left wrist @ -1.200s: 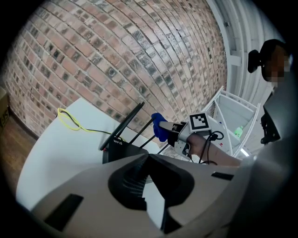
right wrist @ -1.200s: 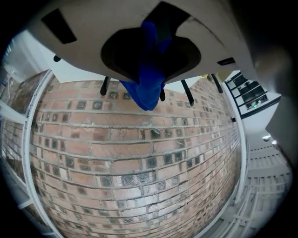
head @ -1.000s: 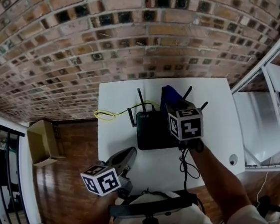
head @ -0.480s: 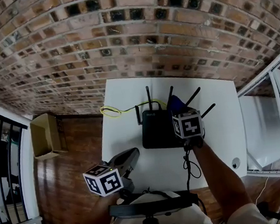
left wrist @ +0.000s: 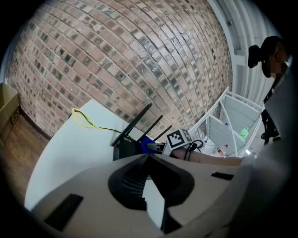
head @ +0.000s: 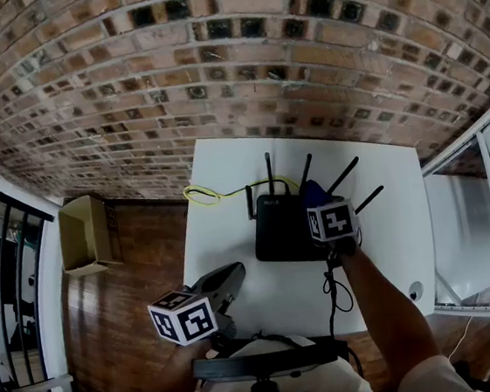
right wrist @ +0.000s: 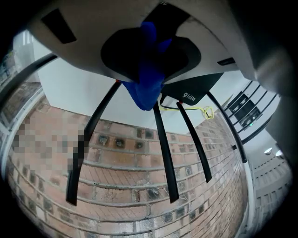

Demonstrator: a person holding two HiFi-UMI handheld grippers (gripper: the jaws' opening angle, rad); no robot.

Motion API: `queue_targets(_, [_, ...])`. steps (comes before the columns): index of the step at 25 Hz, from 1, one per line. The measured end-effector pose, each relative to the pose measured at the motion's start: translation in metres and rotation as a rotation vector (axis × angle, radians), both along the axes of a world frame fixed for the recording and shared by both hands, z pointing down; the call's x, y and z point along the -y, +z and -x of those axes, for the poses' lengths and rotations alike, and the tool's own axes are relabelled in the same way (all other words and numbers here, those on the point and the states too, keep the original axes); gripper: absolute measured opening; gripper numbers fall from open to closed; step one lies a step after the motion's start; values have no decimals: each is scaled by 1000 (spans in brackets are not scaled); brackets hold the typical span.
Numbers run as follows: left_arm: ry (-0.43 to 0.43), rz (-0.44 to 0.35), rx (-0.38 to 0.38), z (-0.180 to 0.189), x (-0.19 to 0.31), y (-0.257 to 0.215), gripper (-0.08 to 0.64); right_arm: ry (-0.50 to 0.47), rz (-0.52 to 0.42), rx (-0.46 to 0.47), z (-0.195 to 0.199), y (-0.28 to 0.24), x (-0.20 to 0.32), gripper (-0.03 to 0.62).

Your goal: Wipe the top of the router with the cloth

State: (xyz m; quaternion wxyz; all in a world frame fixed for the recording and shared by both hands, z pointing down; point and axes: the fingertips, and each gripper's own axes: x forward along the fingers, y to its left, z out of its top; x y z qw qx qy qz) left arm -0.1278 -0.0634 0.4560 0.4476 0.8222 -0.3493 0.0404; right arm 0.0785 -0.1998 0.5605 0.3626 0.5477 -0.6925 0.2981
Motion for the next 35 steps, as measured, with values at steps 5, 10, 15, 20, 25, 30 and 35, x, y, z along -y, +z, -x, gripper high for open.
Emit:
queue_targets(5, [-5,4,-6,2,3,0,23,-23,-34,27,11,-20,-11,132])
queue_targets(10, [6,-2,-10,-2,3,0,23,-87,-109,59,32,-53,-20,132])
queue_targets(15, [25,2,-18,-8,1,0,23,-138,-178,78,53,-84,-16,132])
queue_targets(20, [32,15,-25,-7,-5,0,23,-134,-241,91,67,-109,-1,132])
queue_targets(25, [17,17,-25,2,-9,2,23,-98,-311,106,80,-136,21,132])
queue_targets(30, [8,17,-28,10,-10,3,23,-86,-385,112,94,-161,37,132])
queue_targets(35, [-3,16,-31,18,-12,3,23,-125,-379,100,101,-159,42,132])
